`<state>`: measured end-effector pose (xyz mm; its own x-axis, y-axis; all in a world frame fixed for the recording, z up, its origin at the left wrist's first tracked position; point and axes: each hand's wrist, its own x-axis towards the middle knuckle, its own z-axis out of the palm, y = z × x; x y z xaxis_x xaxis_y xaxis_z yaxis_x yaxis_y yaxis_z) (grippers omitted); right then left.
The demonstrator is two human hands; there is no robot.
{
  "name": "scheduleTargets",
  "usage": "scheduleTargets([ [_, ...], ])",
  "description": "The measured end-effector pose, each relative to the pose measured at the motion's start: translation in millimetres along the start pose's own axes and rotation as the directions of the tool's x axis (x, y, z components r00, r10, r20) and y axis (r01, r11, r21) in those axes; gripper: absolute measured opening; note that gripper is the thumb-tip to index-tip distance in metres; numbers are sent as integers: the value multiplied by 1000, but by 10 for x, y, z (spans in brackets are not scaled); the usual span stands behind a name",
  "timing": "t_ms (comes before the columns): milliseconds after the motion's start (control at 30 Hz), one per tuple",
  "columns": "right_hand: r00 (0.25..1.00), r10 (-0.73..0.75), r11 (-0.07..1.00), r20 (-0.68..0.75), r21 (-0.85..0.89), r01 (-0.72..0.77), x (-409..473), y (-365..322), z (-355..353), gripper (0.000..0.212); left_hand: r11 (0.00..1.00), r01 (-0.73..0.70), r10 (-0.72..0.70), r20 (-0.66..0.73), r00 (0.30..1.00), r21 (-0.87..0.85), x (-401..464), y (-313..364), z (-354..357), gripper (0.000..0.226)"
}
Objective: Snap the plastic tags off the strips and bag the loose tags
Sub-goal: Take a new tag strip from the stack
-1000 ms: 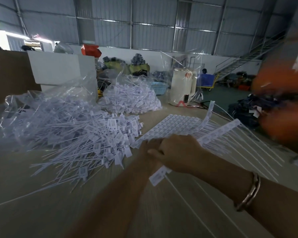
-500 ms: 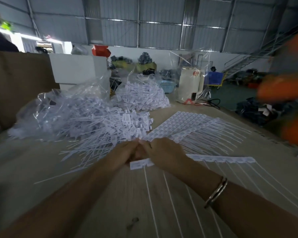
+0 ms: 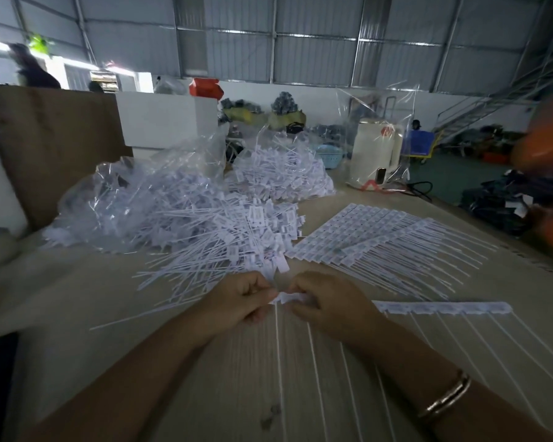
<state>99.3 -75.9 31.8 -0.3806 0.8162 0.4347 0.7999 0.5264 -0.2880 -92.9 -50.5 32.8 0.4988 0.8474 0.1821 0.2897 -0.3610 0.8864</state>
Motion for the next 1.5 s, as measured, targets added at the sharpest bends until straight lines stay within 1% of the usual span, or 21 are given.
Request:
scheduleTargets([
  [67,1000,-1,1000,7,-2,1,20,-24,-10,18,1000,-27,27,2,1000,-4,1,-14,-23,14],
  [167,996,57,975,70,211,-71,34,-43,-24,17,995,-94,94,10,996,20,2,-17,-69,10],
  [233,986,166,888,26,432,-161,33,-15,-61,25,991,-127,127,19,992,30,-10,-35,-117,11],
  [300,957,289,796,-29,563,-224,9,78,-147,25,992,-124,123,30,992,22,-36,-72,-179,12],
  [333,955,291,815,-57,539,-216,-7,128,-181,20,992,-117,115,34,993,57,-46,-101,-202,12],
  [433,979,201,926,-39,333,-177,-48,123,-155,5,908,-172,192,-14,981,383,-14,-174,-190,16],
  [500,991,130,956,-40,270,-115,-32,10,-55,19,863,-220,293,-96,951,455,11,-128,-123,20],
  [567,995,84,960,-62,271,-65,0,-111,32,29,872,-287,350,-94,932,396,15,-52,-60,29],
  [633,994,61,956,-87,292,-33,25,-176,47,28,889,-319,348,-33,937,329,9,-4,9,36],
  [700,999,31,946,-40,325,-16,18,-177,-5,27,907,-272,295,-22,955,322,19,5,53,39],
  [767,999,22,936,25,351,-30,-16,-101,-83,24,934,-206,241,-89,966,292,42,-26,44,34],
  [867,997,55,969,50,237,-65,-61,-11,-114,20,947,-161,204,-134,970,279,25,-61,-1,39],
  [967,997,65,993,-35,101,-61,-35,-10,-80,16,926,-228,266,-94,959,301,6,-57,-16,30],
  [1033,997,58,987,-57,155,-48,-8,-18,-94,12,899,-278,321,-77,944,339,15,-77,-47,27],
  [1133,999,45,950,9,309,-46,-13,-25,-125,8,869,-323,370,-57,927,375,19,-56,-76,14],
  [1167,996,90,924,20,371,-91,-21,-11,-146,10,865,-341,384,-47,922,368,11,-46,-82,15],
  [1233,972,236,842,18,495,-214,-46,44,-218,17,863,-378,415,-45,909,334,-16,-49,-126,29],
  [1267,959,283,824,6,510,-246,-61,95,-258,16,876,-372,409,-63,910,306,-30,-52,-169,30],
  [1367,975,220,916,-35,352,-194,-105,154,-282,7,871,-324,373,-70,925,369,-59,-120,-275,38],
  [1433,988,154,943,-1,298,-146,-89,57,-191,16,822,-289,361,-57,931,490,-37,-149,-239,39],
  [1500,995,99,952,0,292,-95,-48,-61,-79,23,813,-280,367,-75,927,511,-16,-110,-163,35],
])
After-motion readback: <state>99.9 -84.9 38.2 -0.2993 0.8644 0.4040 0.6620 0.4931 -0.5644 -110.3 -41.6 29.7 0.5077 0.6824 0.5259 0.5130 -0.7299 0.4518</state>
